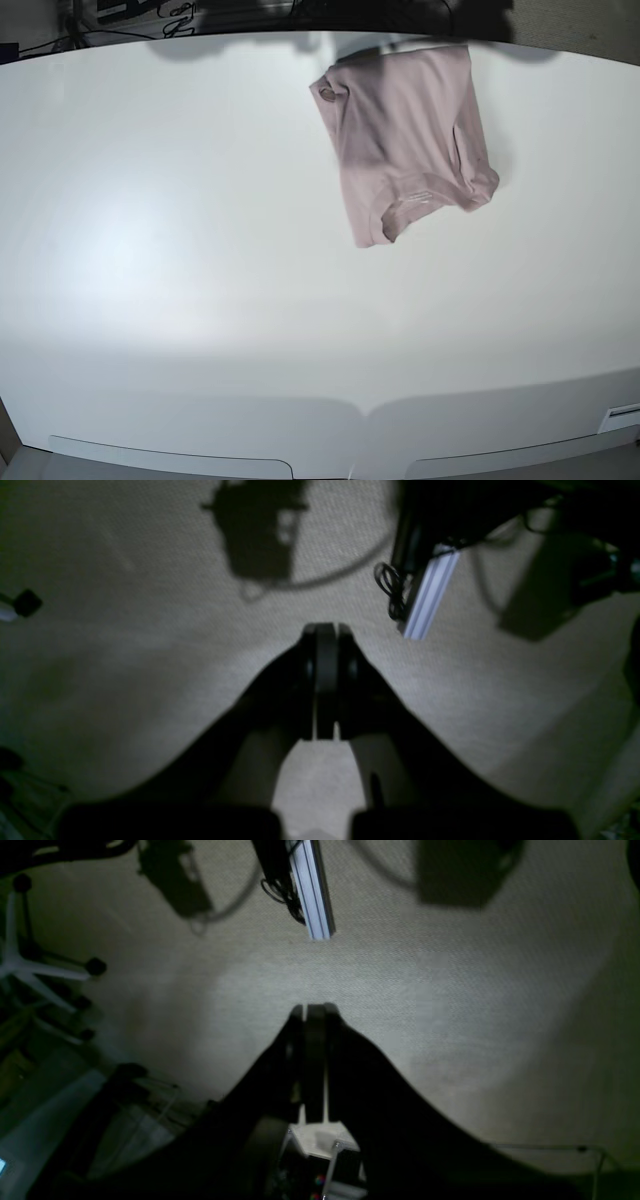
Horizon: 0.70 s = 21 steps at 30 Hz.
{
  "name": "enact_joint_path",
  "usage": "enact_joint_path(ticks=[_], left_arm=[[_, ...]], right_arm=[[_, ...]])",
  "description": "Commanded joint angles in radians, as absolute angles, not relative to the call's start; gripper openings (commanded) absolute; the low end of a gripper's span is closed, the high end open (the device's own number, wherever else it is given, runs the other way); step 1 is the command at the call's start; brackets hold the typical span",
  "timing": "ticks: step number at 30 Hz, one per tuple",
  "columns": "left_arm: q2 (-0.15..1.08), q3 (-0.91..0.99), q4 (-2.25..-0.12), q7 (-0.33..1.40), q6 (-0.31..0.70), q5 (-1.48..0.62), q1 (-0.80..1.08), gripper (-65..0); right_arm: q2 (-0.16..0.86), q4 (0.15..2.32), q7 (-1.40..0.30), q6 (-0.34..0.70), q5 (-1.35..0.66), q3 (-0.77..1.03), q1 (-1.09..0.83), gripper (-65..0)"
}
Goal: Fold the T-shirt properly
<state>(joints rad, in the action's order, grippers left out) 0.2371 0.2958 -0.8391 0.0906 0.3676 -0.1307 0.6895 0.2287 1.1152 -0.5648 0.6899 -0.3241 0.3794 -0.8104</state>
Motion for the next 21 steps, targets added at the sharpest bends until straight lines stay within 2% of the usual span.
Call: enact_joint_path(ticks=[1, 11, 17, 21], left_arm=[[0.247, 0.300, -0.811, 0.072, 0.375, -0.127, 0.681, -65.0], [0.210, 0.300, -0.539, 0.045, 0.375, -0.131, 0.440, -65.0], [0.120, 0.300, -0.469, -0.014, 0.370, -0.068, 0.342, -65.0], [0.069, 0.300, -0.431, -0.017, 0.295, -0.009, 0.286, -65.0]], right_arm=[[0.250, 1.076, -0.545, 0.698, -0.310, 0.364, -0.795, -65.0], [0.286, 0.604, -0.318, 0.627, -0.163, 0.179, -0.437, -65.0], [0.285, 0.486, -0.256, 0.565, -0.163, 0.062, -0.304, -65.0], [0.285, 0.466, -0.244, 0.512, -0.163, 0.010, -0.262, -65.0]])
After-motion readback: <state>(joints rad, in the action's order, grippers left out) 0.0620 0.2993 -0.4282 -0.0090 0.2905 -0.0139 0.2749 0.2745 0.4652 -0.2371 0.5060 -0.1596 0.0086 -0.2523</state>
